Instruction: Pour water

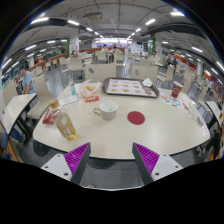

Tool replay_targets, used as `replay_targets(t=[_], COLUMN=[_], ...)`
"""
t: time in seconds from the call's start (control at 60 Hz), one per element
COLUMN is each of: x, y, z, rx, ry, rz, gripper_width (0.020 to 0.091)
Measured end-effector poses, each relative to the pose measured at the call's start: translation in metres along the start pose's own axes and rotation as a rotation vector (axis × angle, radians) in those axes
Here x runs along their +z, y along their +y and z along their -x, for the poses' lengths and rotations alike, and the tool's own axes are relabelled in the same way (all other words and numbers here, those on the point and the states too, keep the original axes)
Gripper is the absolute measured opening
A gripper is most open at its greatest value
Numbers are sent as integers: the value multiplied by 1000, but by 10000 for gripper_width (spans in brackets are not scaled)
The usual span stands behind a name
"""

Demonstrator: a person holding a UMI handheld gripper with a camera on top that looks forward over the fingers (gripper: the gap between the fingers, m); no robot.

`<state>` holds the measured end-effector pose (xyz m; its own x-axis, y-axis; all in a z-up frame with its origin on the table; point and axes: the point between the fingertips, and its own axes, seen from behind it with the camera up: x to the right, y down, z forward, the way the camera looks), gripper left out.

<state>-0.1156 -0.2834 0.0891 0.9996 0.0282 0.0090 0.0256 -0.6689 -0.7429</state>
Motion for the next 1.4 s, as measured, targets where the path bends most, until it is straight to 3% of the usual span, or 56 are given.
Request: replay_targets(t=[0.25,0.483,0.533,0.633,0.8,0.867,0.983,1.233,1.4], x=[38,98,110,121,128,128,126,90,93], y=[-6,-42,-48,-59,-65,-64,-68,-172,-234], z=[145,179,178,176,179,176,179,204,198], rx=[-16,70,82,83,23,17,3,403,914], ry=[-143,-94,-84,-67,-81,-76,-93,-359,-608], rz=[-74,-210,-235,-271,-295,-291,-271,-333,-292], gripper_width=[856,818,773,535,451,387,386,385,386])
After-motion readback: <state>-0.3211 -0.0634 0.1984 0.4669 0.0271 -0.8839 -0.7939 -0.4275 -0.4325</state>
